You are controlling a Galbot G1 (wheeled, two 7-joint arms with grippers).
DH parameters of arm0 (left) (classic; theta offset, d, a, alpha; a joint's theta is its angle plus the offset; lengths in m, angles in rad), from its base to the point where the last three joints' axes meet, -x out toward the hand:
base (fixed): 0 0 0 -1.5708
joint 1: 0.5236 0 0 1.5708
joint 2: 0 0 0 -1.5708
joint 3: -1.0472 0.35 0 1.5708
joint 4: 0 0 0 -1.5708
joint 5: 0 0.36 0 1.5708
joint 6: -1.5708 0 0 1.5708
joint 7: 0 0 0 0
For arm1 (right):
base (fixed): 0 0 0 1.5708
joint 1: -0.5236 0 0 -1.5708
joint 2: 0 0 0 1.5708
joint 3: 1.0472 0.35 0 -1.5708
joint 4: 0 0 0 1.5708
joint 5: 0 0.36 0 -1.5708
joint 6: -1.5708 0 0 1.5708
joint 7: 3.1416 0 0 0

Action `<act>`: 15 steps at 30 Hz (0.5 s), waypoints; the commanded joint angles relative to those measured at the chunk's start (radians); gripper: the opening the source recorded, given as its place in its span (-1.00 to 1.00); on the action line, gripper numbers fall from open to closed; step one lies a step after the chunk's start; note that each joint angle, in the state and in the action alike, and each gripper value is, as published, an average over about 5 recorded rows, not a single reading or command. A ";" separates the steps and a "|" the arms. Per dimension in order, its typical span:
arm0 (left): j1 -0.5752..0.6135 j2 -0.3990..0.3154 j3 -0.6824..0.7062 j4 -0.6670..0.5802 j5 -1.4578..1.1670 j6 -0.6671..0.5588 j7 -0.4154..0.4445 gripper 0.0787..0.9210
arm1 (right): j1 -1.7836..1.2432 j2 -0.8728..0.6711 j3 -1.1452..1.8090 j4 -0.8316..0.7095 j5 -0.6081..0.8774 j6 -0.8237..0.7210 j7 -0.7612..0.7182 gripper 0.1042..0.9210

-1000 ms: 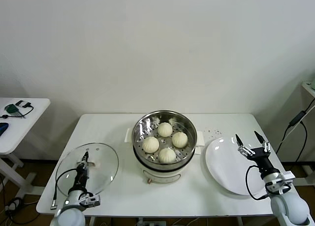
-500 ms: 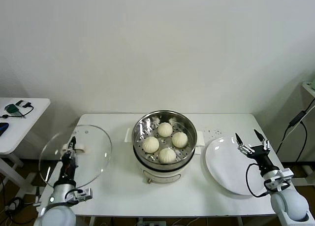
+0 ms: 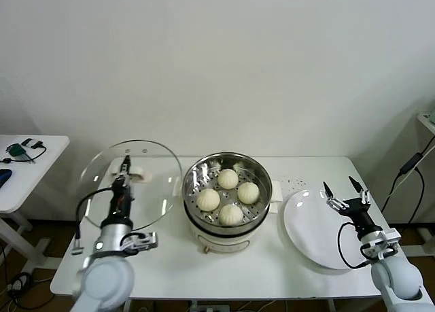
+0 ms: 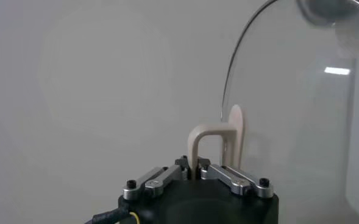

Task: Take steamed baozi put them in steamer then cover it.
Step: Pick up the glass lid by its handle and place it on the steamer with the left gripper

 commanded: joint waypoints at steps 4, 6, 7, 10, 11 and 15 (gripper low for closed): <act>-0.408 -0.149 0.517 0.113 0.193 0.209 0.303 -0.83 | 0.007 0.008 0.017 -0.023 -0.027 0.005 0.003 0.76; -0.415 -0.211 0.534 0.154 0.224 0.209 0.318 -0.83 | 0.002 0.008 0.027 -0.026 -0.027 0.008 0.001 0.76; -0.415 -0.239 0.539 0.173 0.234 0.209 0.319 -0.83 | 0.000 0.009 0.032 -0.027 -0.028 0.010 0.000 0.76; -0.419 -0.317 0.546 0.237 0.256 0.209 0.307 -0.83 | -0.014 0.011 0.049 -0.028 -0.030 0.013 -0.009 0.76; -0.420 -0.340 0.546 0.256 0.260 0.209 0.302 -0.83 | -0.020 0.012 0.054 -0.026 -0.031 0.014 -0.012 0.76; -0.427 -0.415 0.544 0.318 0.267 0.209 0.289 -0.83 | -0.041 0.016 0.077 -0.026 -0.041 0.021 -0.023 0.76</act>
